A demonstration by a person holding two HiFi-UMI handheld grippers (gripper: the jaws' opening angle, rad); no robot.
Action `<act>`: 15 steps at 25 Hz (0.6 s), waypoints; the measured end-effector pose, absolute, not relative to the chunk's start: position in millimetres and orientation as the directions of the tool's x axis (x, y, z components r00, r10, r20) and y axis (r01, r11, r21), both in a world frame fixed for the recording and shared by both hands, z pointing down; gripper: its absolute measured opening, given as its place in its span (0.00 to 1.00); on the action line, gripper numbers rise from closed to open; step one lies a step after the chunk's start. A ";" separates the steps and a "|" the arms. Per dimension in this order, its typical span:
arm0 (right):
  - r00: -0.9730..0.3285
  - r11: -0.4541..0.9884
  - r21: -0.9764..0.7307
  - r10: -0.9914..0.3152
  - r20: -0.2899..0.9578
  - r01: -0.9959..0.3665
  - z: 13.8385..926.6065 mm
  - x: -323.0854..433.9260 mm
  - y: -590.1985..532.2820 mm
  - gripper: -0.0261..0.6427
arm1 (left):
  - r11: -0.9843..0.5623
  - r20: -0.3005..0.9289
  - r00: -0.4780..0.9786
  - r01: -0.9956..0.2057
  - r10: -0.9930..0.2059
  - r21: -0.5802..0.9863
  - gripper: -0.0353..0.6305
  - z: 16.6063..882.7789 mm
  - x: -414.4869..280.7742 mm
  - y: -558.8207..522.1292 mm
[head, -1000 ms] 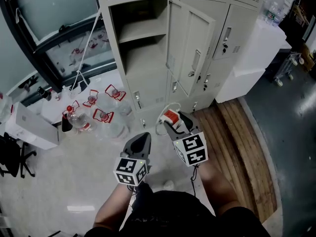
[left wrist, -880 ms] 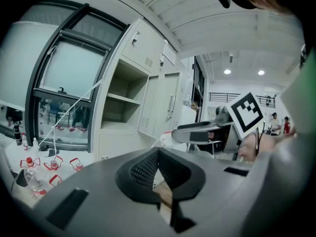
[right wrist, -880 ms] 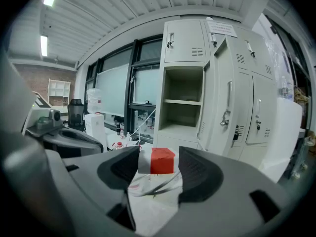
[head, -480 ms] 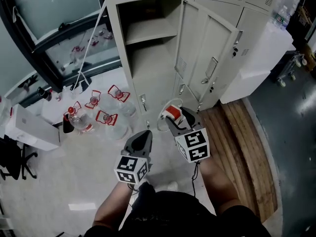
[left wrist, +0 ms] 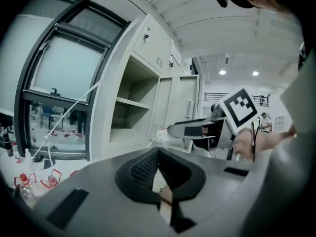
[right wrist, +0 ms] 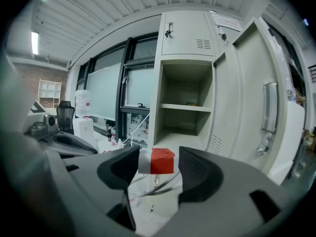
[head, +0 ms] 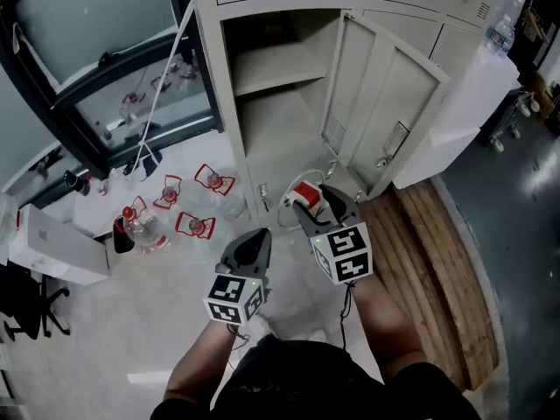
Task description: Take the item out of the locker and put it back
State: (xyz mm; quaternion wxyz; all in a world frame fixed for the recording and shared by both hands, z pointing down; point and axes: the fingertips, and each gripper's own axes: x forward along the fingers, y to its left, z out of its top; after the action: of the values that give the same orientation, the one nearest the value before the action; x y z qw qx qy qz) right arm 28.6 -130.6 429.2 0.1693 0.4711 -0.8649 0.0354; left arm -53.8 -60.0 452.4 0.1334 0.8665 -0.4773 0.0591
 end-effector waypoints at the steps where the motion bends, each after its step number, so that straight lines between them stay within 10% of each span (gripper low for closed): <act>1: -0.495 0.549 0.100 -0.806 0.325 -0.830 427.7 23.6 -135.0 0.41 | -0.515 0.227 0.543 -0.840 -0.808 0.174 0.06 451.3 -58.3 -64.0; 15: -0.413 0.460 0.114 -0.862 0.294 -0.880 411.0 -31.7 -184.6 0.41 | -0.606 0.217 0.624 -0.782 -0.751 0.148 0.06 444.9 -117.6 -103.4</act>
State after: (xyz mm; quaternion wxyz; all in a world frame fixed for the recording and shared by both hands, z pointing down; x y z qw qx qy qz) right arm -31.7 -184.6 411.0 0.1569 0.5187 -0.8399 0.0290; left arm -117.6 -103.4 444.9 0.1150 0.8936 -0.4287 0.0665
